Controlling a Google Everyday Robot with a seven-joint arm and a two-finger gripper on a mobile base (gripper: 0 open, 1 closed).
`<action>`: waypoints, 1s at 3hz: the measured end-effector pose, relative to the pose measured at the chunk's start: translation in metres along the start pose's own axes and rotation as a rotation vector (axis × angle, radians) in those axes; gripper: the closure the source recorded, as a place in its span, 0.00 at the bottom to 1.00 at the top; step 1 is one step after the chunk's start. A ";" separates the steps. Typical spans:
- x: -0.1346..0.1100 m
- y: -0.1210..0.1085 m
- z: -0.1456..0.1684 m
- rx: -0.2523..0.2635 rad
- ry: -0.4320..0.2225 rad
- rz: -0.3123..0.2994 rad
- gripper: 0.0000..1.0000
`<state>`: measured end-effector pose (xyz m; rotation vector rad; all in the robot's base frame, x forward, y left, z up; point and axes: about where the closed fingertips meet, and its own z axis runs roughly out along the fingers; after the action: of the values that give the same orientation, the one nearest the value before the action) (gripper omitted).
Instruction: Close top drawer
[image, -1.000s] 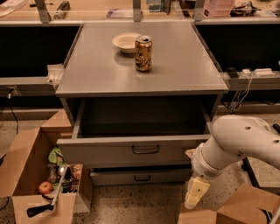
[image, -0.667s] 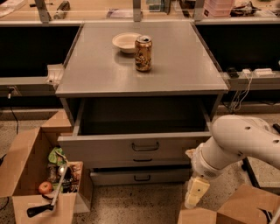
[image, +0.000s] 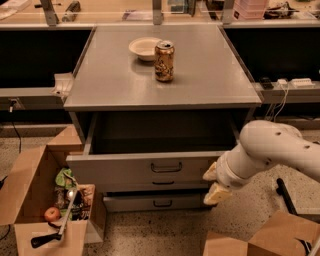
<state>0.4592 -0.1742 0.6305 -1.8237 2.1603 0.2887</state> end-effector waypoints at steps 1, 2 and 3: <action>-0.006 -0.033 0.001 0.035 -0.008 -0.044 0.65; -0.013 -0.059 -0.004 0.078 -0.013 -0.072 0.89; -0.014 -0.060 -0.005 0.079 -0.013 -0.073 0.85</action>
Offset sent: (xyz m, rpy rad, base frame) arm 0.0935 0.0004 0.0230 -0.0126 -0.1668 0.0511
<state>0.5195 -0.1734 0.6420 -1.8458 2.0608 0.1955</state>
